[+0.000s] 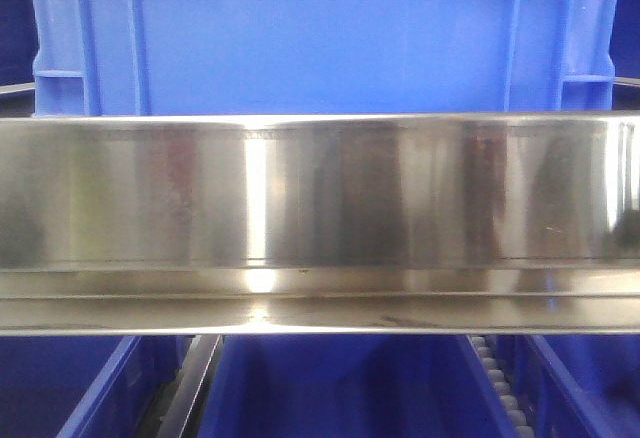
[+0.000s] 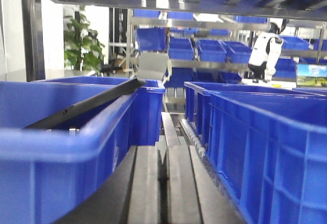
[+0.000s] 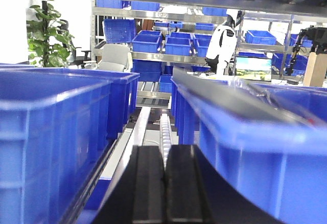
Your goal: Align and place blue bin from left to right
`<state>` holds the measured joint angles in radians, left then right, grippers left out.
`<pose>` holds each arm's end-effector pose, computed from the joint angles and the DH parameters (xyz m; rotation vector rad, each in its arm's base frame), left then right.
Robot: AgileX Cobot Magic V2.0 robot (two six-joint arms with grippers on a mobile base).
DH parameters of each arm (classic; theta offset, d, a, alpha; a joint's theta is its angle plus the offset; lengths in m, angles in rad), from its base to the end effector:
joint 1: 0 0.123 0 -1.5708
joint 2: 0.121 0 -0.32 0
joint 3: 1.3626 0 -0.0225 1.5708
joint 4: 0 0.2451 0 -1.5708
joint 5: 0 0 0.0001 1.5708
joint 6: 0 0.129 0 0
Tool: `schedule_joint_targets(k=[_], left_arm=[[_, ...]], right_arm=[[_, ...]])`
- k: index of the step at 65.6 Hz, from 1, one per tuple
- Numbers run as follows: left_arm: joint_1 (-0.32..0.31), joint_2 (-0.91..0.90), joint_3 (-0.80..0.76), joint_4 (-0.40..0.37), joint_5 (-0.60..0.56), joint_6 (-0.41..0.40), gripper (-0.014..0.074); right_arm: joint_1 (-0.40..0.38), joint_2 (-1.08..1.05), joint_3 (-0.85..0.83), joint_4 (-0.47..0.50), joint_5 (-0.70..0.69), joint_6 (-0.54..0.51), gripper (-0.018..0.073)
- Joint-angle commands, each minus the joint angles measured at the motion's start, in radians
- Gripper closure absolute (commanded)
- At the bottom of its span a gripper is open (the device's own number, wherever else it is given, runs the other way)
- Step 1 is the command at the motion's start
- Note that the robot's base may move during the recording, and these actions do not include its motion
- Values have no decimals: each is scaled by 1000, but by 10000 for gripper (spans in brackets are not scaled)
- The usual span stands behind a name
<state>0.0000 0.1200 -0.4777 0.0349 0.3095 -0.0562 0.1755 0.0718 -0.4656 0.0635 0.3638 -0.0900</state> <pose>0.0286 0.0014 0.3425 -0.0252 1.4350 -0.0113 0.0201 0.0065 0.3327 -0.1680 1.4446 0.1348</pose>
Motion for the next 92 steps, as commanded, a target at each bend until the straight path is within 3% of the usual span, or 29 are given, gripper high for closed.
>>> schedule_joint_targets(k=[1,13,22,34,49,55,60,73,82,92], left_arm=[[1,91,-104,-29,61,1,707],[1,338,-345,-94,224,1,707],[1,534,-529,-104,327,1,707],[1,701,-660,-104,301,1,707],[1,821,-676,-106,254,1,707],[1,869,-685,-127,223,1,707],[1,929,-735,-156,283,1,707],[-62,1125,-923,-155,371,1,707],[-121,1258,-1072,-125,425,1,707],[-176,1401,-1241,-27,490,-104,707]], right_arm=[[-5,78,-83,4,34,-1,639],[-5,279,-256,4,68,-1,639],[-5,471,-428,4,212,-1,639],[-5,641,-565,4,224,-1,639],[-5,741,-589,4,176,-1,639],[-5,802,-625,22,235,1,639],[-5,878,-687,49,309,1,636],[1,1121,-893,62,419,66,636],[46,1265,-1027,57,453,106,636],[136,1419,-1201,-77,515,238,619]])
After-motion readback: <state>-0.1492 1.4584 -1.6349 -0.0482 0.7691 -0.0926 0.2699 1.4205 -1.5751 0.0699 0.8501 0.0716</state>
